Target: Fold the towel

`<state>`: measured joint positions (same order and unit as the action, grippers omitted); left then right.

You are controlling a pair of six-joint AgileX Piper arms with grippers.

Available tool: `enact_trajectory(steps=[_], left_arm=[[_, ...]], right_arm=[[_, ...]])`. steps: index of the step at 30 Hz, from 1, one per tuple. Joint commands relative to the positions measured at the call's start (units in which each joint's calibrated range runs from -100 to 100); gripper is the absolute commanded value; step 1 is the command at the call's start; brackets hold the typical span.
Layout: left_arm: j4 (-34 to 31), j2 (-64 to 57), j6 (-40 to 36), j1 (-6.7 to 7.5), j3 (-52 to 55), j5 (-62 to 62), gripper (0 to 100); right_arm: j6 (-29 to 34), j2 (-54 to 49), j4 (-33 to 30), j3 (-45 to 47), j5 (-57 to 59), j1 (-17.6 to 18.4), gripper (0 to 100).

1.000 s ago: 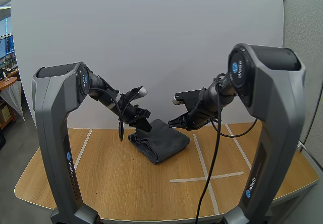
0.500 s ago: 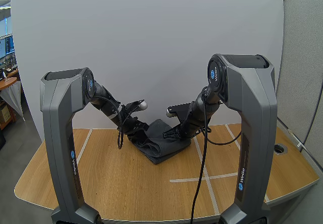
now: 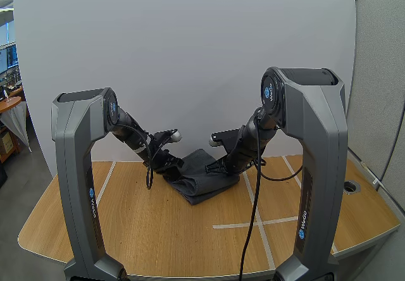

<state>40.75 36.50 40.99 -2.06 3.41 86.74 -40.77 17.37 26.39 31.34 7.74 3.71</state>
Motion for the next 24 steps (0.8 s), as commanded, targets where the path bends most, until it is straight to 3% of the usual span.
enact_trajectory(steps=[1,4,12,24], left_arm=[[-1.7,0.7,0.9,-0.30,0.1,-3.8,0],[-1.9,0.7,0.9,-0.30,0.1,-1.6,0],[-2.2,0.7,2.0,-0.30,0.3,10.2,0],[-1.1,-6.2,8.0,-0.30,16.8,3.8,0]], right_arm=[[-0.9,-4.8,-0.5,1.0,15.2,-0.5,0],[-1.3,-6.3,-0.5,1.7,19.6,-0.5,0],[-4.0,-7.7,-0.4,11.5,17.8,-0.3,0],[-6.4,-22.2,-0.1,23.0,16.7,-0.3,0]])
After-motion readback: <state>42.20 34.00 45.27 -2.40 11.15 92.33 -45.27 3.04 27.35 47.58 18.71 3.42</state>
